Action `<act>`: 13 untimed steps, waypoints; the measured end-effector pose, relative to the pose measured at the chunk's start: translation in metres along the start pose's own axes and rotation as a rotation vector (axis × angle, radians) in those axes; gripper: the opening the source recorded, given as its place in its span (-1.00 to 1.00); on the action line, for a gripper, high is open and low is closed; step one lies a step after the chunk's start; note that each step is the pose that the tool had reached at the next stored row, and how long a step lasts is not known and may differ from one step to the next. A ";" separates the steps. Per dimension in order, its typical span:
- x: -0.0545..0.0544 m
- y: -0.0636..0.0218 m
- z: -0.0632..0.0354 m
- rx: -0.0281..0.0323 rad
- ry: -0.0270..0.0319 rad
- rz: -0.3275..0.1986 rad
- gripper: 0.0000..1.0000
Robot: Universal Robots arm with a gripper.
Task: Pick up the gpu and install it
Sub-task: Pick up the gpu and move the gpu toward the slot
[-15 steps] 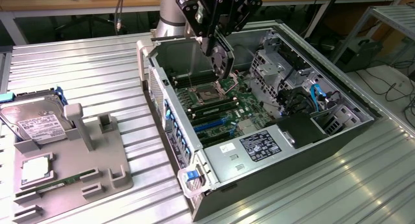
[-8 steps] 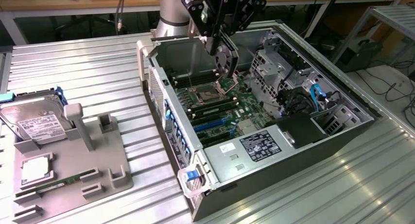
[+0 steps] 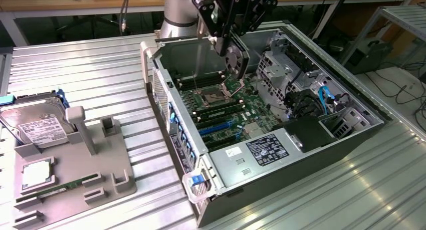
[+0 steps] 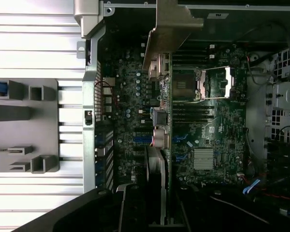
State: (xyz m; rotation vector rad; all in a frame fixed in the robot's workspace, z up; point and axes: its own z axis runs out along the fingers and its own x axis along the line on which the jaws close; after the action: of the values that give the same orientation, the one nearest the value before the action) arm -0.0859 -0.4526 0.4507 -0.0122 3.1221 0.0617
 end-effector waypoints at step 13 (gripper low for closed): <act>-0.017 -0.0001 0.0004 0.0001 0.0000 0.000 -0.45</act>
State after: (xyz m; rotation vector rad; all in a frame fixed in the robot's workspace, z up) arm -0.0686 -0.4526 0.4507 -0.0122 3.1221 0.0616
